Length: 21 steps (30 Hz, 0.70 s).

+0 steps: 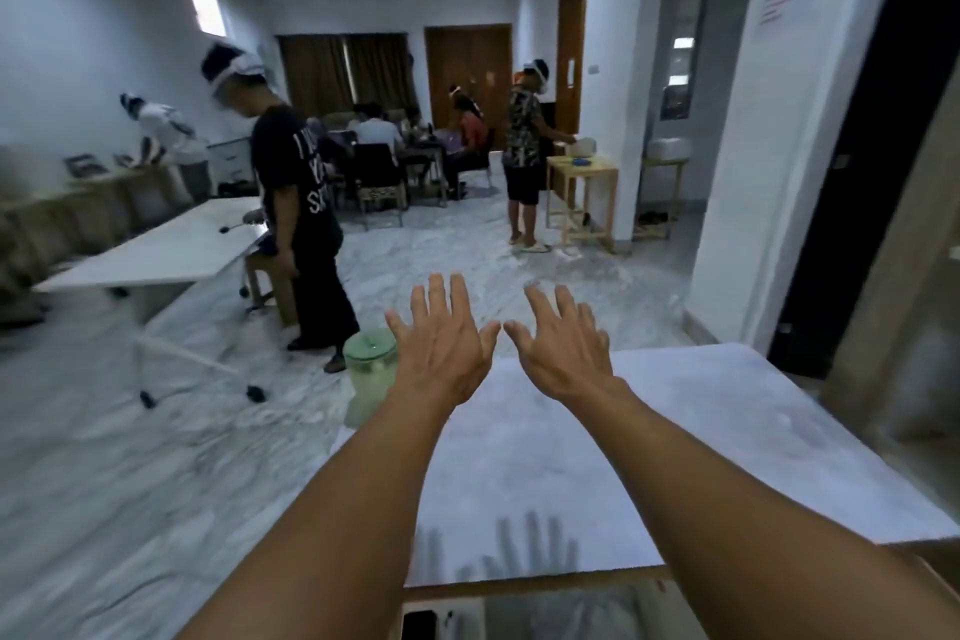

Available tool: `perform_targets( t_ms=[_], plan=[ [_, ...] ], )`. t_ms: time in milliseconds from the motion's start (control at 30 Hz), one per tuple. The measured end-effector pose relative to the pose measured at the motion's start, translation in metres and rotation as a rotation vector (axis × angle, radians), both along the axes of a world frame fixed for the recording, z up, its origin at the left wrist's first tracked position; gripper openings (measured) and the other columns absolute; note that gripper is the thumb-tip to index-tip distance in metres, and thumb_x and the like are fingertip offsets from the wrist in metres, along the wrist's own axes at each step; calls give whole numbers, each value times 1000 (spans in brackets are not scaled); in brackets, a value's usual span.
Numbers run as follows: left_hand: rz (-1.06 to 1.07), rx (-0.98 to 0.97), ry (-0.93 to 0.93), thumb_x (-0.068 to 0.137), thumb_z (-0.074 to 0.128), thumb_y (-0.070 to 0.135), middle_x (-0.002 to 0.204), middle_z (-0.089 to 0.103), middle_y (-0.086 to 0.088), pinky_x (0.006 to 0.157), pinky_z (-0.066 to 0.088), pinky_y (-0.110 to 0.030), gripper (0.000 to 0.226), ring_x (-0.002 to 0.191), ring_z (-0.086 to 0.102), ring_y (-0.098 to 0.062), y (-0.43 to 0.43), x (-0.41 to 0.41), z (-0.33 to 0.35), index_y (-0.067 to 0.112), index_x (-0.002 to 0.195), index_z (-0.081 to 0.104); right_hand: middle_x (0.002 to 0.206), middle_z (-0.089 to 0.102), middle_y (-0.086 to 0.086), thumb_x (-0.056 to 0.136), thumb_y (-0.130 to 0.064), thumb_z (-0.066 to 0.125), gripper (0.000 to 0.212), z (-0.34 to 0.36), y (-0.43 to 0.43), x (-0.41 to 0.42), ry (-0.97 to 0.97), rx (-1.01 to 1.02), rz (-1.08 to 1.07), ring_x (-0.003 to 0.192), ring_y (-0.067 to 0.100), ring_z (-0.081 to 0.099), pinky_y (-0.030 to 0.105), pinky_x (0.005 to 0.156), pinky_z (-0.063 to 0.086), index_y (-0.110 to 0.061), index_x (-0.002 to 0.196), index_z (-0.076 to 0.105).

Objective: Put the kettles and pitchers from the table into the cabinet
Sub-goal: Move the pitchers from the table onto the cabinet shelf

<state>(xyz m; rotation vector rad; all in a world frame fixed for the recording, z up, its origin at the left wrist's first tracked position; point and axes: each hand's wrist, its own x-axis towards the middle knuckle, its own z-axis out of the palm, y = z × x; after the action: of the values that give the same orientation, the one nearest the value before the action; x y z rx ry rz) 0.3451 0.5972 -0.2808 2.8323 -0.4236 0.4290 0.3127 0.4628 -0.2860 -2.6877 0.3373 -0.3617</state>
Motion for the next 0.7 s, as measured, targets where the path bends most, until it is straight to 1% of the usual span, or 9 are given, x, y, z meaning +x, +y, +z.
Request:
perform_targets(
  t_ms=[133, 200, 267, 333, 400, 500, 533, 600, 700],
  plan=[
    [213, -157, 180, 99, 37, 53, 164, 11, -14, 116, 16, -61, 75, 149, 15, -35, 60, 38, -45, 14, 157, 11, 167, 6, 3, 99, -58, 32, 65, -43, 52, 53, 134, 77, 86, 150, 36, 14, 59, 115, 22, -29, 155, 17],
    [336, -297, 299, 98, 44, 48, 161, 15, -15, 115, 23, -57, 74, 145, 23, -37, 78, 58, -64, 11, 155, 15, 166, 8, 4, 98, -57, 34, 69, -64, 66, 80, 187, 110, 101, 149, 36, 18, 58, 114, 25, -25, 156, 15],
    [442, -459, 399, 97, 50, 43, 155, 25, -18, 111, 33, -53, 70, 138, 35, -40, 89, 83, -81, 5, 150, 24, 164, 15, 8, 98, -55, 38, 70, -81, 74, 109, 213, 159, 94, 145, 37, 27, 57, 111, 31, -19, 154, 18],
    [522, -608, 447, 94, 55, 41, 146, 39, -20, 104, 42, -50, 65, 130, 44, -40, 93, 109, -95, 1, 142, 35, 157, 26, 12, 98, -52, 41, 67, -96, 77, 138, 231, 223, 71, 138, 39, 36, 55, 108, 35, -13, 150, 25],
    [585, -705, 485, 93, 58, 40, 141, 46, -20, 97, 47, -45, 64, 127, 49, -39, 91, 134, -105, 0, 139, 40, 150, 35, 14, 98, -51, 43, 64, -110, 76, 168, 269, 276, 40, 132, 40, 42, 53, 105, 39, -9, 145, 31],
    [648, -800, 511, 94, 60, 37, 137, 54, -17, 70, 47, -31, 57, 121, 56, -35, 79, 171, -120, 1, 137, 46, 143, 42, 16, 96, -49, 48, 62, -127, 72, 210, 325, 356, -20, 127, 41, 47, 51, 102, 42, -6, 139, 35],
    [666, -835, 512, 94, 62, 35, 136, 56, -16, 71, 46, -31, 56, 121, 56, -34, 74, 183, -126, 1, 135, 49, 142, 44, 16, 95, -49, 50, 62, -133, 69, 224, 342, 380, -40, 127, 41, 48, 50, 101, 43, -6, 138, 36],
    [693, -892, 518, 89, 67, 35, 131, 62, -17, 84, 48, -34, 52, 119, 58, -34, 66, 203, -139, 1, 127, 57, 139, 47, 17, 94, -48, 54, 63, -146, 66, 248, 370, 421, -79, 127, 40, 49, 47, 99, 43, -5, 137, 37],
    [741, -998, 529, 83, 73, 35, 113, 71, -16, 85, 52, -36, 42, 105, 66, -34, 59, 223, -156, 4, 112, 70, 134, 54, 18, 91, -47, 58, 61, -163, 65, 274, 404, 449, -106, 124, 40, 53, 44, 96, 44, -6, 133, 41]
  ],
)
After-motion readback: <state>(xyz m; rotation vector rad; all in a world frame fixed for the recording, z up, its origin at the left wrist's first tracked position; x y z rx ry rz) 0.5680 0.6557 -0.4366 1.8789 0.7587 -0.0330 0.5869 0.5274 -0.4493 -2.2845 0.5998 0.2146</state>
